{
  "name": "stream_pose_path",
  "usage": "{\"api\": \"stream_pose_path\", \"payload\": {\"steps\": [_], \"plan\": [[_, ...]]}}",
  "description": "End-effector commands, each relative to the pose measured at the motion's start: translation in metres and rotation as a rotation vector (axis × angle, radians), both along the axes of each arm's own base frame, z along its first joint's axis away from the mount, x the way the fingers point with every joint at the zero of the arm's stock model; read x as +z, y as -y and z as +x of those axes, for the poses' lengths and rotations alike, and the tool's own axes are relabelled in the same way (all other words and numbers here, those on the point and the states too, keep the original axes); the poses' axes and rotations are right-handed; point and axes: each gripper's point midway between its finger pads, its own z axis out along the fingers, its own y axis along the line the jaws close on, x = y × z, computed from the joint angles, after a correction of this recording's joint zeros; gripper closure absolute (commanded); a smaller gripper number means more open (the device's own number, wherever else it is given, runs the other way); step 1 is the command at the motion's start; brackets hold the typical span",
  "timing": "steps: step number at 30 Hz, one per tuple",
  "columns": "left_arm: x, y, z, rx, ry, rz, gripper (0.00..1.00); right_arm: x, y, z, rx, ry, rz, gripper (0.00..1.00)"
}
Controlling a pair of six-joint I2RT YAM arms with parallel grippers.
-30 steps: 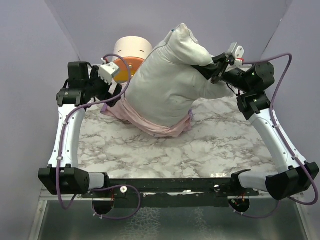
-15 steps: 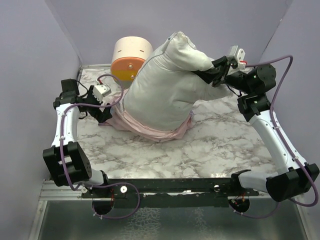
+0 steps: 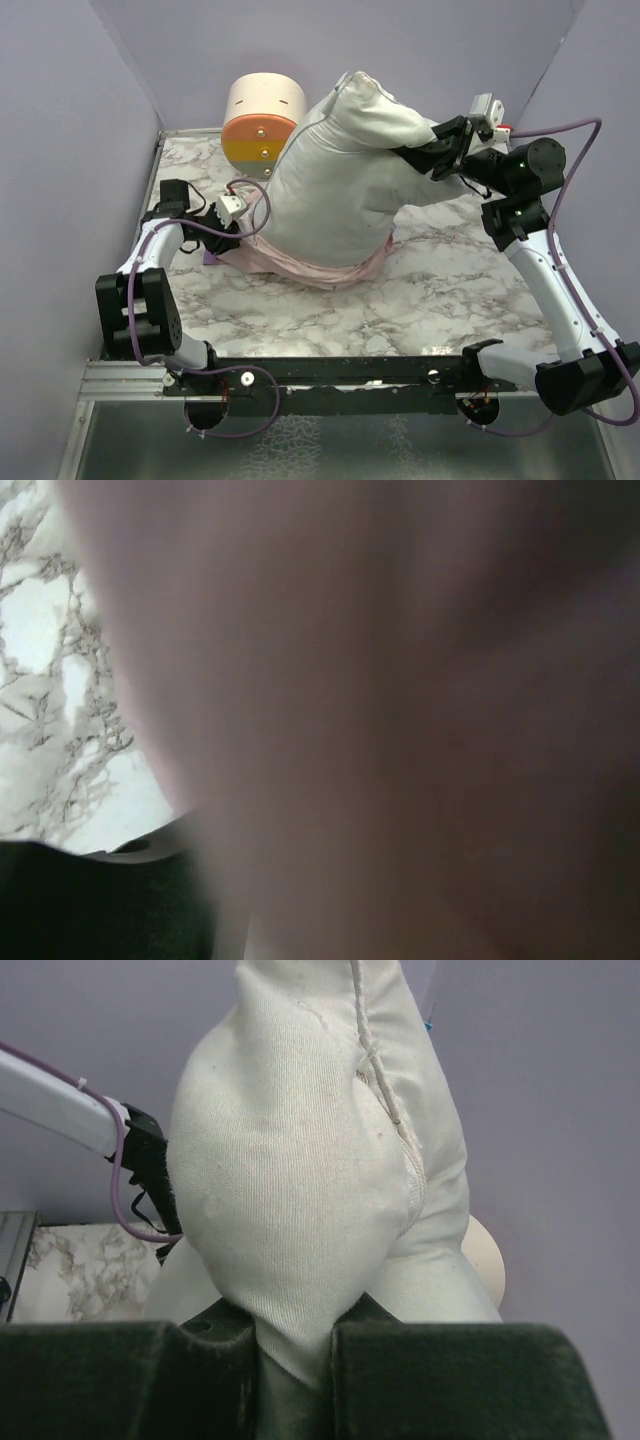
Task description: Remove the pillowcase from the pillow
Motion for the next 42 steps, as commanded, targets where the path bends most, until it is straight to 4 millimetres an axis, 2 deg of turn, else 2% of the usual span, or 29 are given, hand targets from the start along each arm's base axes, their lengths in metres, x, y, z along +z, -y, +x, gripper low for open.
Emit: {"api": "stream_pose_path", "payload": {"steps": [1,2,4,11,15,19,23,27,35,37,39,42], "plan": [[-0.012,-0.007,0.012,0.008,0.04,0.039,0.8,0.049,0.019,-0.008,-0.089,0.073,0.148,0.99],[-0.014,-0.012,0.013,0.026,0.045,0.048,0.89,0.057,0.024,-0.004,-0.126,0.077,0.177,0.99],[-0.015,-0.024,0.015,0.071,0.06,0.059,0.98,0.072,0.036,0.004,-0.207,0.085,0.236,0.99],[-0.019,-0.058,0.006,0.154,0.053,0.103,1.0,0.124,0.087,0.025,-0.478,0.114,0.476,0.99],[-0.027,-0.084,0.006,0.242,0.047,0.166,1.0,0.15,0.132,0.029,-0.658,0.118,0.683,0.99],[-0.035,-0.119,0.01,0.357,0.031,0.232,1.0,0.174,0.178,0.02,-0.813,0.15,0.879,0.99],[-0.033,-0.158,0.014,0.469,0.023,0.269,1.0,0.193,0.191,0.006,-0.832,0.208,0.947,0.99],[-0.025,-0.193,0.015,0.543,0.045,0.324,1.0,0.204,0.201,-0.005,-0.85,0.234,0.997,0.99],[0.022,-0.26,0.033,0.743,0.143,0.358,1.0,0.209,0.204,-0.012,-0.847,0.249,1.008,0.99],[0.035,-0.267,0.037,0.767,0.17,0.352,1.0,0.211,0.203,-0.013,-0.846,0.25,1.002,0.99],[0.047,-0.266,0.042,0.773,0.193,0.326,1.0,0.211,0.201,-0.013,-0.835,0.245,0.991,0.99],[0.069,-0.244,0.049,0.75,0.206,0.23,1.0,0.211,0.193,-0.012,-0.805,0.232,0.961,0.99]]}}
